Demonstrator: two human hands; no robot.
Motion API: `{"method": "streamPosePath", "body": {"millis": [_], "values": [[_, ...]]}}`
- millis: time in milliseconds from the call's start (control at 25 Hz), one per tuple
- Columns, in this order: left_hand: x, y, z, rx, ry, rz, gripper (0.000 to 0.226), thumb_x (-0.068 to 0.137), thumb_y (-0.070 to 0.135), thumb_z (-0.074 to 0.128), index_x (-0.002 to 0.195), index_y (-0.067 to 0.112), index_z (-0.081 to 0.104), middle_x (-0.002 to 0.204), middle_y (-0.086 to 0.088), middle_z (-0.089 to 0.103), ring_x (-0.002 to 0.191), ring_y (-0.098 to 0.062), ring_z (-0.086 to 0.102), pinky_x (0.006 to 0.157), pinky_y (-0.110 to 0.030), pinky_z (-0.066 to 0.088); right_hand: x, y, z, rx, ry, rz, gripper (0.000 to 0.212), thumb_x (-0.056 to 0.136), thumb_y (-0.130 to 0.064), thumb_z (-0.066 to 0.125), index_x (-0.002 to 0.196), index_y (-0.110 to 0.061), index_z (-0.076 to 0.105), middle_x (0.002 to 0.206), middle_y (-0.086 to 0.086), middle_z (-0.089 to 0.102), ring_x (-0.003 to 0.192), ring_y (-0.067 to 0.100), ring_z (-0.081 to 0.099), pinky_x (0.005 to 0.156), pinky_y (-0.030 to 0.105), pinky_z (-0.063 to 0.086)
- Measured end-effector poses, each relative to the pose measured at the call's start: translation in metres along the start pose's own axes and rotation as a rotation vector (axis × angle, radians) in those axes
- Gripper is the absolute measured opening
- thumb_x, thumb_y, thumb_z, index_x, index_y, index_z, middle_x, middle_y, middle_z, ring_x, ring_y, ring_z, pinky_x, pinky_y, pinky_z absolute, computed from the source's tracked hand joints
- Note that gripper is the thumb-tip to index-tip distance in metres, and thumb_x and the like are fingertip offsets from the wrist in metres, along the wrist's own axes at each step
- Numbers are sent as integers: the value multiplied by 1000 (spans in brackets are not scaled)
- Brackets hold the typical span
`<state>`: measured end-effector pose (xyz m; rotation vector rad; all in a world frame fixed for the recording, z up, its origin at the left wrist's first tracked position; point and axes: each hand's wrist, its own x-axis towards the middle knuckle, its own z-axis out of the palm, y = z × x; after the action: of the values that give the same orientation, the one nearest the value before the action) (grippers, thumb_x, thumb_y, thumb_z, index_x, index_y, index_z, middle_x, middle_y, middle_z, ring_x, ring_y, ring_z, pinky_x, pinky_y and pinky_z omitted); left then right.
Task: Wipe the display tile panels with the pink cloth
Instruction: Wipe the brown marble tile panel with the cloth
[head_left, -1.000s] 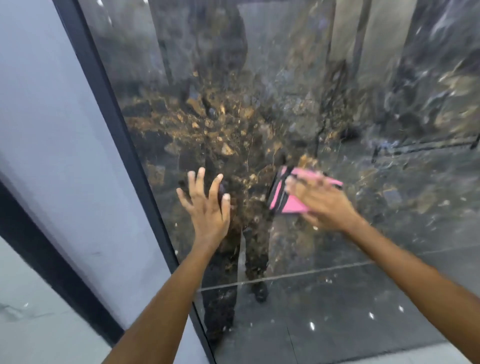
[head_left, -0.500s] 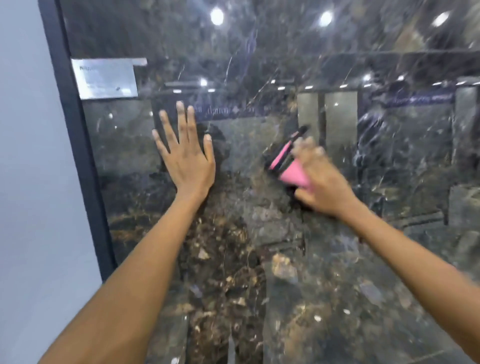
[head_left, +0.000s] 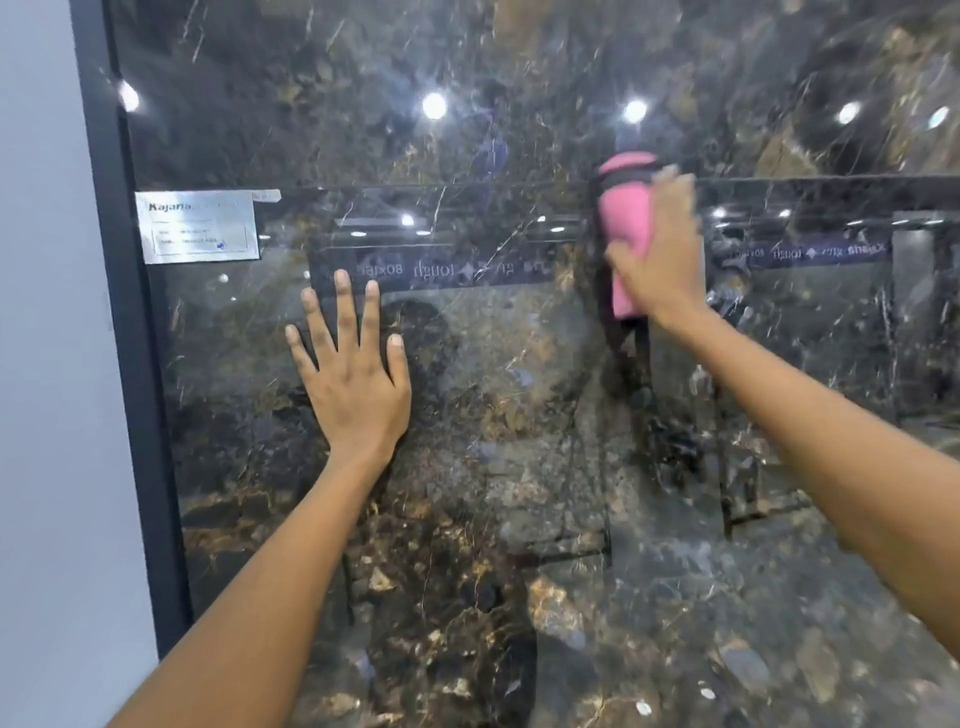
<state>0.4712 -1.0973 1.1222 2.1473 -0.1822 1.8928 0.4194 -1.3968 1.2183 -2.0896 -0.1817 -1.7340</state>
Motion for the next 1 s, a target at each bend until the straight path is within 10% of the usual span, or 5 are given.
{"method": "streamPosePath", "body": {"millis": [80,320,520,800,1000], "values": [[-1,1,0,-4,13,1,57,103,41,20,157,26,13,165,-1,6,151,-30,-1,120,-48,-7,25,-22,3,105,92,179,76,83,-14,58,149,0,23,157,17,20,140,19,22,120,31,16],[0,-1,-3,-37,28,14,56,103,42,14,156,23,23,164,-2,14,151,-30,3,120,-48,-3,-33,-33,39,-164,-402,-1145,71,76,-19,53,144,-3,39,152,15,36,142,27,28,119,37,19],[3,3,-3,15,26,-13,57,102,40,24,156,24,21,165,-2,10,151,-30,1,120,-46,-5,13,14,10,52,122,-95,76,77,-18,51,150,-7,30,157,12,27,146,30,21,121,42,19],[1,4,-3,23,22,-22,56,102,38,26,156,23,22,164,-4,13,151,-32,5,120,-50,1,-151,19,55,-135,-540,-1262,76,75,-12,55,149,-11,34,155,8,33,144,23,28,112,47,36],[-8,10,-5,-33,39,-47,56,102,34,32,156,21,24,164,-5,15,151,-31,6,121,-50,2,-55,51,19,-92,121,-415,72,73,-11,57,143,-4,42,149,18,40,139,35,34,115,43,27]]}}
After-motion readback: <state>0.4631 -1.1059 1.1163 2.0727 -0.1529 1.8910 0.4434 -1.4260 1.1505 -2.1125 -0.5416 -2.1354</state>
